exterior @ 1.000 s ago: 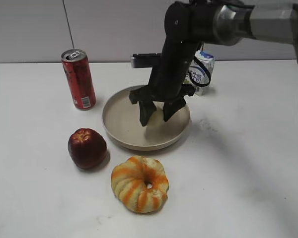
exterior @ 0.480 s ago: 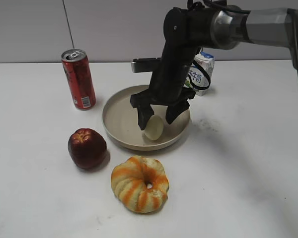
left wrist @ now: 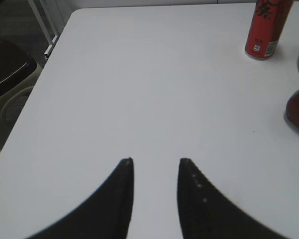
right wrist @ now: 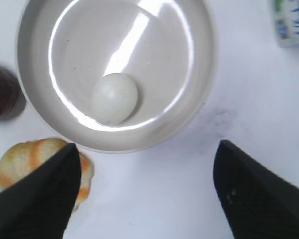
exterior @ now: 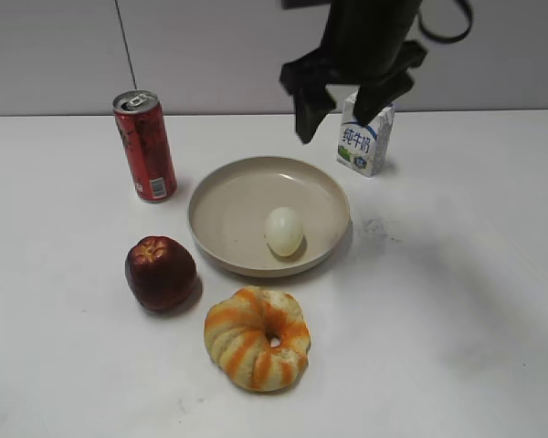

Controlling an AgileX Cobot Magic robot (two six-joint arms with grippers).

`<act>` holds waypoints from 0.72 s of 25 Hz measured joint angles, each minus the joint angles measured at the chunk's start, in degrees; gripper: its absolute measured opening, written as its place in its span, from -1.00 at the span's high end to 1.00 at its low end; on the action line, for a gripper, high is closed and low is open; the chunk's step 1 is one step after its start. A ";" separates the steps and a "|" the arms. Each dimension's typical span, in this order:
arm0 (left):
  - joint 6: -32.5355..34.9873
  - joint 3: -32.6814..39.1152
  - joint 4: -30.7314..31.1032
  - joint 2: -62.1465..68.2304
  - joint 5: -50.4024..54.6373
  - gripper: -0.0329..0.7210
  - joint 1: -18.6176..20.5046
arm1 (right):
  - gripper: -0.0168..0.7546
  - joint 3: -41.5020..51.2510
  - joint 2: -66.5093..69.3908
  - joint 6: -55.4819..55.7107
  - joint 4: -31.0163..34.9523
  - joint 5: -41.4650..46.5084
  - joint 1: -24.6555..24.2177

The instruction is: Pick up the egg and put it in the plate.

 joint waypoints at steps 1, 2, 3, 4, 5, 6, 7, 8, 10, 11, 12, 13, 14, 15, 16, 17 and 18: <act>0.00 0.00 0.00 0.00 0.00 0.28 0.00 | -0.68 0.86 -2.31 0.61 -1.04 0.18 -0.78; 0.00 0.00 0.00 0.00 0.00 0.28 0.00 | -0.69 2.21 -4.77 0.96 -1.88 0.42 -1.63; 0.00 0.00 0.00 0.00 0.00 0.28 0.00 | -0.70 3.98 -6.91 1.34 -2.99 0.55 -2.27; 0.00 0.00 0.00 0.00 0.00 0.28 0.00 | -0.70 5.77 -9.48 1.79 -4.08 0.71 -3.10; 0.00 0.00 0.00 0.00 0.00 0.28 0.00 | -0.70 8.22 -12.16 2.09 -4.87 0.76 -3.96; 0.00 0.00 0.00 0.00 0.00 0.28 0.00 | -0.70 11.03 -14.80 2.56 -5.81 0.80 -4.77; 0.00 0.00 0.00 0.00 0.00 0.28 0.00 | -0.70 13.63 -17.11 2.93 -6.54 0.80 -5.81; 0.00 0.00 0.00 0.00 0.00 0.28 0.00 | -0.70 16.98 -19.86 3.11 -6.54 0.80 -6.91; 0.00 0.00 0.00 0.00 0.00 0.28 0.00 | -0.70 24.16 -24.98 3.49 -7.48 0.90 -8.75; 0.00 0.00 0.00 0.00 0.00 0.28 0.00 | -0.70 27.28 -27.78 3.93 -8.26 0.90 -9.38; 0.00 0.00 0.00 0.00 0.00 0.28 0.00 | -0.70 31.02 -30.60 4.56 -9.17 0.90 -9.69; 0.00 0.00 0.00 0.00 0.00 0.28 0.00 | -0.70 34.69 -33.53 5.48 -10.13 1.03 -9.75; 0.00 0.00 0.00 0.00 0.00 0.28 0.00 | -0.70 37.63 -36.01 6.13 -10.83 1.09 -9.81; 0.00 0.00 0.00 0.00 0.00 0.28 0.00 | -0.70 41.02 -38.95 6.70 -11.11 1.10 -9.81; 0.00 0.00 0.00 0.00 0.00 0.28 0.00 | -0.70 44.29 -41.91 7.25 -11.24 1.14 -9.81; 0.00 0.00 0.00 0.00 0.00 0.28 0.00 | -0.70 47.47 -44.42 7.83 -11.37 1.16 -9.81; 0.00 0.00 0.00 0.00 0.00 0.28 0.00 | -0.70 49.97 -47.34 8.37 -11.48 1.27 -9.81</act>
